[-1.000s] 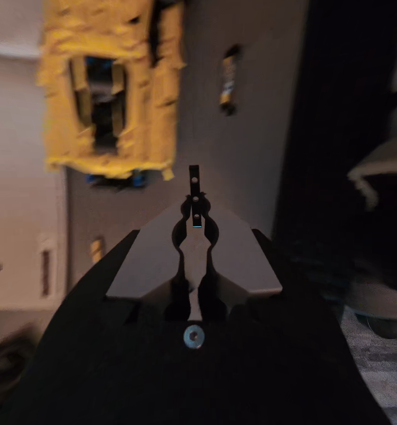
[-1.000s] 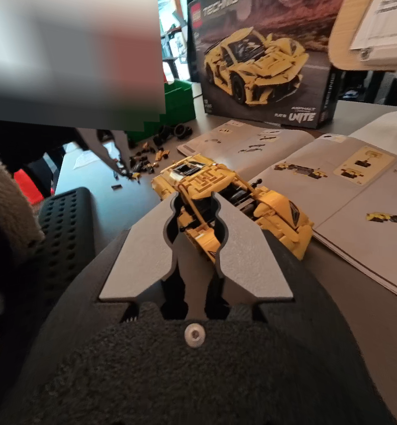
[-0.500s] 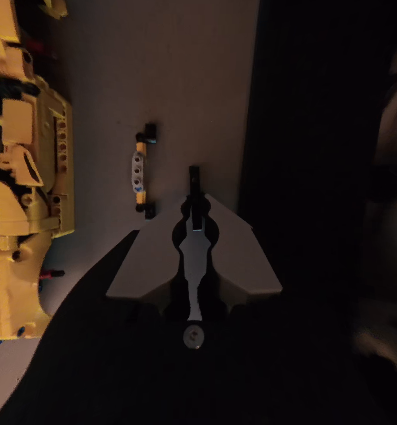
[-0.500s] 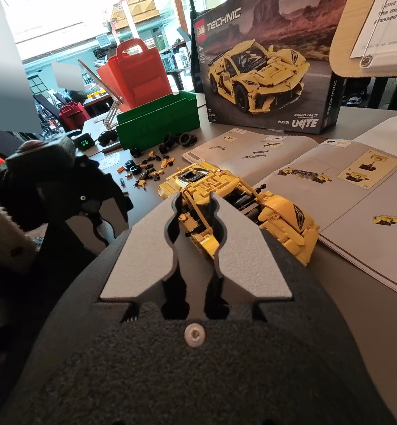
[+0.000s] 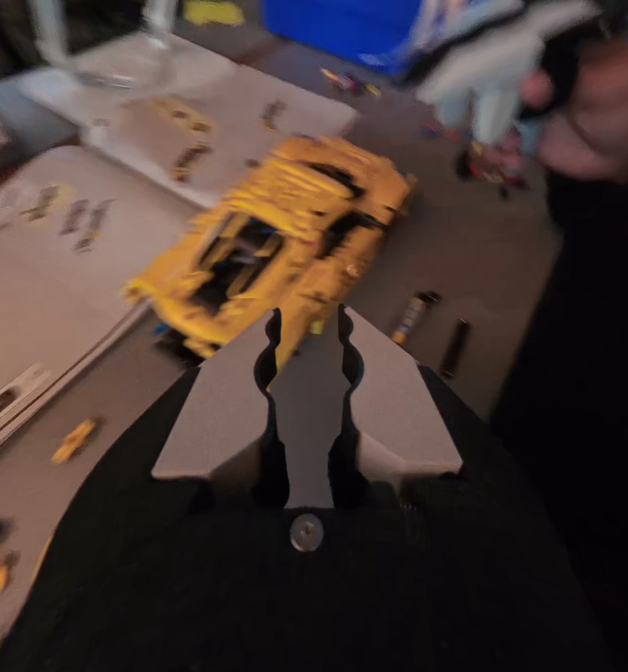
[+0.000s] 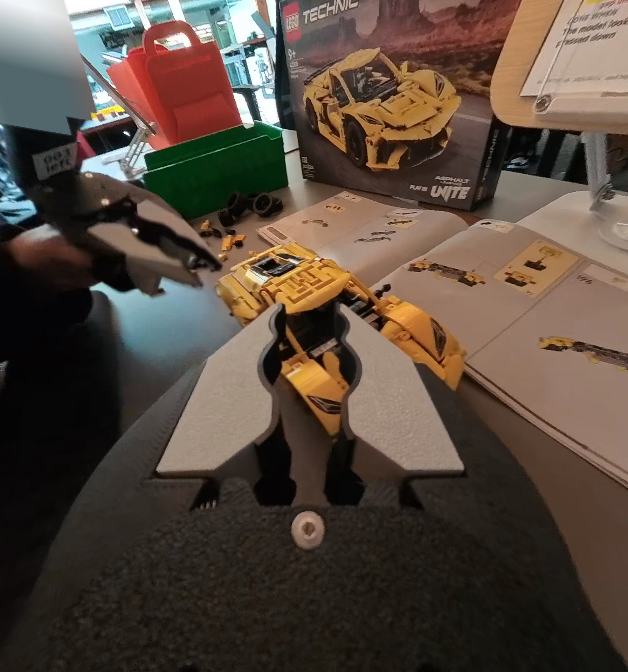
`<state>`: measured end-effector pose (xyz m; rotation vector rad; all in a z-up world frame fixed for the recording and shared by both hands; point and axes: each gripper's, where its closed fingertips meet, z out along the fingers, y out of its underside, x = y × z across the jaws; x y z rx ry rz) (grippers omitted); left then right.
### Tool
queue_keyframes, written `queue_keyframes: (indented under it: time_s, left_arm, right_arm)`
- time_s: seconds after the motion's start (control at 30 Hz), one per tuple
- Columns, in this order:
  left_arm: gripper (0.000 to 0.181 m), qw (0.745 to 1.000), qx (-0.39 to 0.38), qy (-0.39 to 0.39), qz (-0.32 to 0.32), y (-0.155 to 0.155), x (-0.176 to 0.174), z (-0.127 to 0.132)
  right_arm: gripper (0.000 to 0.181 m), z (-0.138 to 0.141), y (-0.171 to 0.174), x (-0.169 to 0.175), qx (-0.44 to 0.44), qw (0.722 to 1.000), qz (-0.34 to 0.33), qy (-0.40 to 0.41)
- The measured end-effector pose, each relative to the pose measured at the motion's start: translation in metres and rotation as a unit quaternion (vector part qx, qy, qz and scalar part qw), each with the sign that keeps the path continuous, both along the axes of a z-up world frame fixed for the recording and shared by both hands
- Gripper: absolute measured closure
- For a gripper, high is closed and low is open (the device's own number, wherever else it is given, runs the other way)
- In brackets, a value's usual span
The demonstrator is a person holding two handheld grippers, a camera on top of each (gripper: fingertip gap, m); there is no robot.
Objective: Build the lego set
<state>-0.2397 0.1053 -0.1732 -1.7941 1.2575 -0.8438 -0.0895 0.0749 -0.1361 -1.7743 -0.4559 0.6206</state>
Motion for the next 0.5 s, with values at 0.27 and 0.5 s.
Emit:
queue_keyframes:
  time_s: [0.27, 0.5]
  left_arm:
    - [0.149, 0.989, 0.050, -0.046, 0.134, 0.122, -0.036, 0.049]
    - [0.144, 0.986, -0.037, 0.030, 0.162, 0.200, 0.031, 0.049]
  right_arm:
    - [0.144, 0.003, 0.021, 0.060, 0.001, 0.989, -0.144, 0.024]
    - [0.133, 0.016, 0.019, 0.120, 0.026, 0.972, -0.231, 0.030]
